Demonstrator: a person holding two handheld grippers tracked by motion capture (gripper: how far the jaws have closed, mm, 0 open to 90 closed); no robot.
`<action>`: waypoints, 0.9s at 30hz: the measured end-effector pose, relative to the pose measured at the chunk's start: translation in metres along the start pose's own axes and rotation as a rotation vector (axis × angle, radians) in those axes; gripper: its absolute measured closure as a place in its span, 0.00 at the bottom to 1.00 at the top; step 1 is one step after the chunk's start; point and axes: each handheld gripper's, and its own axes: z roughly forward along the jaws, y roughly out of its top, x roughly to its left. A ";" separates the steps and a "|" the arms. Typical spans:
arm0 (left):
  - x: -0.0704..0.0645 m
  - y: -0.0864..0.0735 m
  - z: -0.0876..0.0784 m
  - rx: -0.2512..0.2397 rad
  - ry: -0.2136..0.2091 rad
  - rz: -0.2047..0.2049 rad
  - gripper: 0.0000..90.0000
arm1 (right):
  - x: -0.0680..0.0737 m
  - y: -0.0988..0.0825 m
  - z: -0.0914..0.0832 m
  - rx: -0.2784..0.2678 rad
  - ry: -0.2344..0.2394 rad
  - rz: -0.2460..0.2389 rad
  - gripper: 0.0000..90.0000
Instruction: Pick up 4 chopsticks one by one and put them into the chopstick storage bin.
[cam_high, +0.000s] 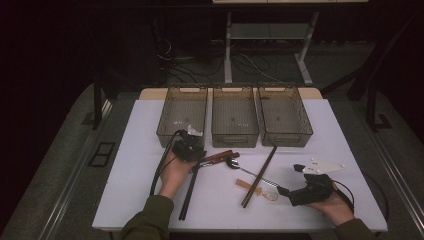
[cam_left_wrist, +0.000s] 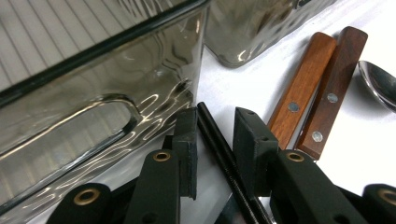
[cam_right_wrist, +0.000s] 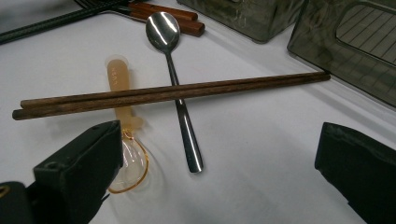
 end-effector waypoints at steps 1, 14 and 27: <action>-0.001 0.000 0.000 0.005 0.004 0.005 0.78 | 0.000 0.000 0.000 0.000 0.000 0.000 0.01; -0.001 0.000 -0.001 0.004 -0.001 0.039 0.85 | 0.000 0.000 0.000 0.000 -0.001 -0.001 0.01; -0.004 -0.001 -0.018 -0.055 -0.016 0.063 0.74 | 0.000 0.000 -0.001 -0.002 0.002 -0.001 0.01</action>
